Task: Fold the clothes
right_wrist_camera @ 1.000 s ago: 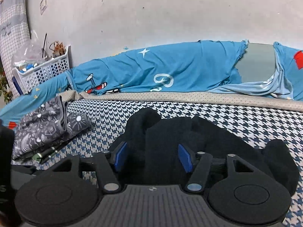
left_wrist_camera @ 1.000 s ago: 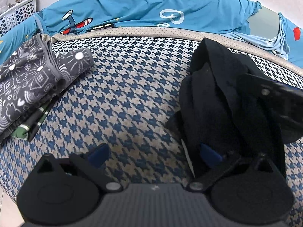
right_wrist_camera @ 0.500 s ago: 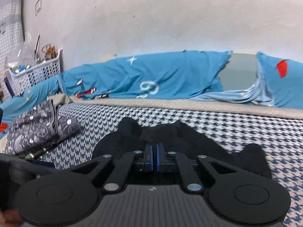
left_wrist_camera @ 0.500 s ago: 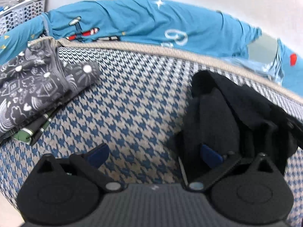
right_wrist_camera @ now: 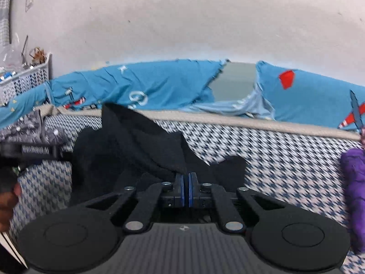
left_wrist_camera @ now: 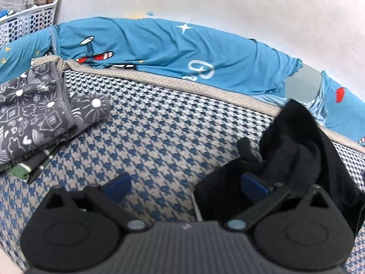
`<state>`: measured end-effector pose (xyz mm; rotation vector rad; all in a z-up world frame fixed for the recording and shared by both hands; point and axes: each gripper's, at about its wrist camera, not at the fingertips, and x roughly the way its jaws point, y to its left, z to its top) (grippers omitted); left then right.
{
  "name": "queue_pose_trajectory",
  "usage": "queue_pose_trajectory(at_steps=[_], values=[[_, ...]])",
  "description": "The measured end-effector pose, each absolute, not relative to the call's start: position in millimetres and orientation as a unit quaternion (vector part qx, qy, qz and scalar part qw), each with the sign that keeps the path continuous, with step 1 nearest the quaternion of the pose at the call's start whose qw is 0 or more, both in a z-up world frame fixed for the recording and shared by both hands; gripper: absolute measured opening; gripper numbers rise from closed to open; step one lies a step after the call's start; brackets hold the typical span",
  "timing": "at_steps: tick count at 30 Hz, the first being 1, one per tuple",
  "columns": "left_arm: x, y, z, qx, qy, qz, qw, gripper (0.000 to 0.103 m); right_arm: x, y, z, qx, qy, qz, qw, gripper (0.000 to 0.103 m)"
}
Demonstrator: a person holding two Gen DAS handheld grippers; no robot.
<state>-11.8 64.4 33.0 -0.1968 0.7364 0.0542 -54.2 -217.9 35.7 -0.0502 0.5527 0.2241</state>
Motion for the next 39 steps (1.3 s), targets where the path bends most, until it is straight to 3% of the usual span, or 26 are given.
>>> queue_pose_trajectory(at_steps=[11, 21, 35, 39], values=[[-12.7, 26.8, 30.7, -0.085, 0.354, -0.036, 0.931, 0.103, -65.5, -267.1, -0.8, -0.066, 0.378, 0.087, 0.919, 0.006], [-18.8, -0.6, 17.8, -0.055, 0.369, -0.060, 0.926, 0.103, -72.7, -305.7, 37.6, 0.030, 0.310, 0.104, 0.945, 0.021], [-23.7, -11.2, 7.0, -0.030, 0.386, -0.087, 0.918, 0.103, -60.6, -264.7, 54.0, 0.095, 0.261, 0.198, 0.940, 0.050], [-26.7, -14.0, 4.1, -0.018, 0.390, -0.096, 0.915, 0.103, -50.2, -249.7, 51.8, 0.099, 0.255, 0.207, 0.939, 0.054]])
